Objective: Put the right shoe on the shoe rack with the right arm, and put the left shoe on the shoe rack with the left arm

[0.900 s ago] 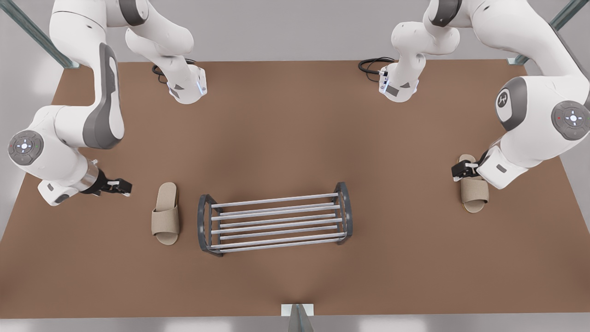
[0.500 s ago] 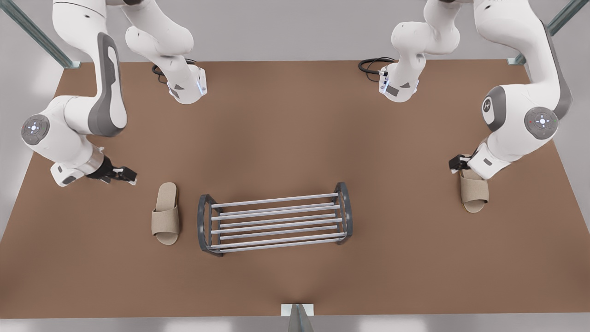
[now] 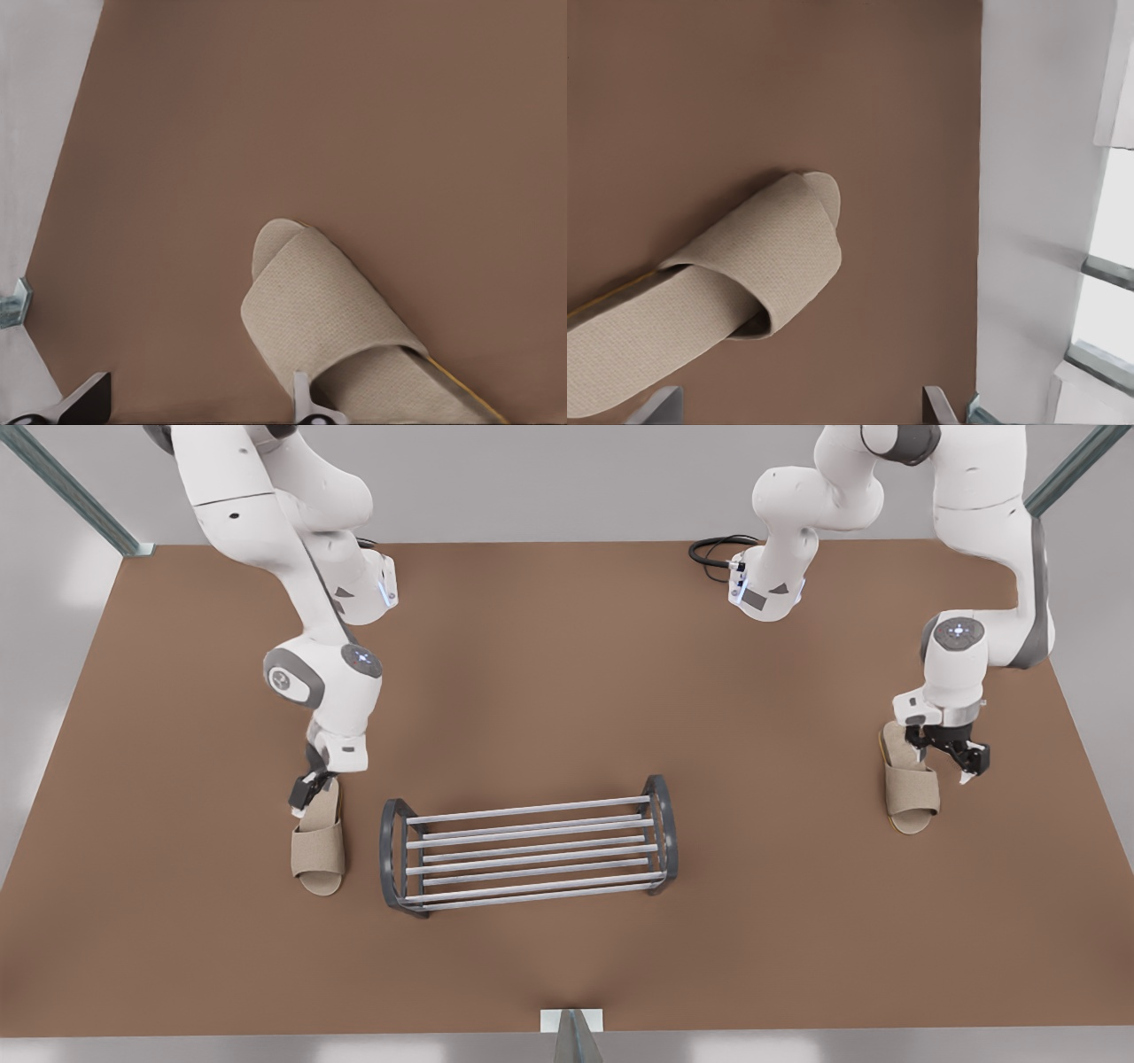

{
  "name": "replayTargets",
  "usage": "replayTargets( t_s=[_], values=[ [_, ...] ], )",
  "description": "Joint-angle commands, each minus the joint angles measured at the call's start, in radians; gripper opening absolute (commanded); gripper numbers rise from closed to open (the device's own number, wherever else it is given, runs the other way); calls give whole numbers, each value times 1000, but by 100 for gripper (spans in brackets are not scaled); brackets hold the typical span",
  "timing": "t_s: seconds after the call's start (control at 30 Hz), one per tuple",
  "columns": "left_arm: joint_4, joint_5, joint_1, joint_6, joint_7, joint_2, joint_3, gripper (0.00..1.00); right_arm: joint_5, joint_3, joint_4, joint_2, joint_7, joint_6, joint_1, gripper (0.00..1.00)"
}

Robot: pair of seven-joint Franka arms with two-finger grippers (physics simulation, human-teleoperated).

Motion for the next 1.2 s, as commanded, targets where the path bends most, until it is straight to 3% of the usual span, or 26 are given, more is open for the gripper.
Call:
replayTargets(
  t_s=[0.0,0.07,0.2,0.3,0.4,0.5,0.57,0.8,0.83,0.93,1.17],
  values=[
    [-4,101,-9,319,309,28,24,100,-448,-1,-30,15,562,110,-27,100],
    [-7,101,-9,319,309,28,24,100,-492,-1,-61,14,612,110,-44,100],
    [-4,157,-11,318,312,38,32,100,-787,-7,-64,103,904,61,-50,100],
    [3,175,-12,318,290,43,44,100,-828,-7,-84,146,977,1,-35,100],
    [96,774,-12,200,-464,20,52,100,-922,-8,-67,173,1037,0,-47,100],
    [108,1810,-25,-284,-1697,-84,-74,100,-986,-25,-65,178,1033,-2,-53,100],
    [62,1957,-45,-417,-2015,-84,-84,100,-1026,-50,-65,193,1033,-2,-55,100],
    [-42,1974,-48,-495,-2779,-94,-69,100,-1149,-54,-64,241,1040,-86,-47,100],
    [-53,1974,-48,-497,-2798,-95,-69,100,-1178,-56,-59,244,1039,-88,-50,100],
    [-142,1991,-48,-733,-2882,-52,-71,100,-1218,-74,-48,241,1039,-88,-50,100],
    [-151,2111,-48,-887,-2894,73,-69,100,-1285,-103,-16,242,1040,-83,-50,100]
  ],
)
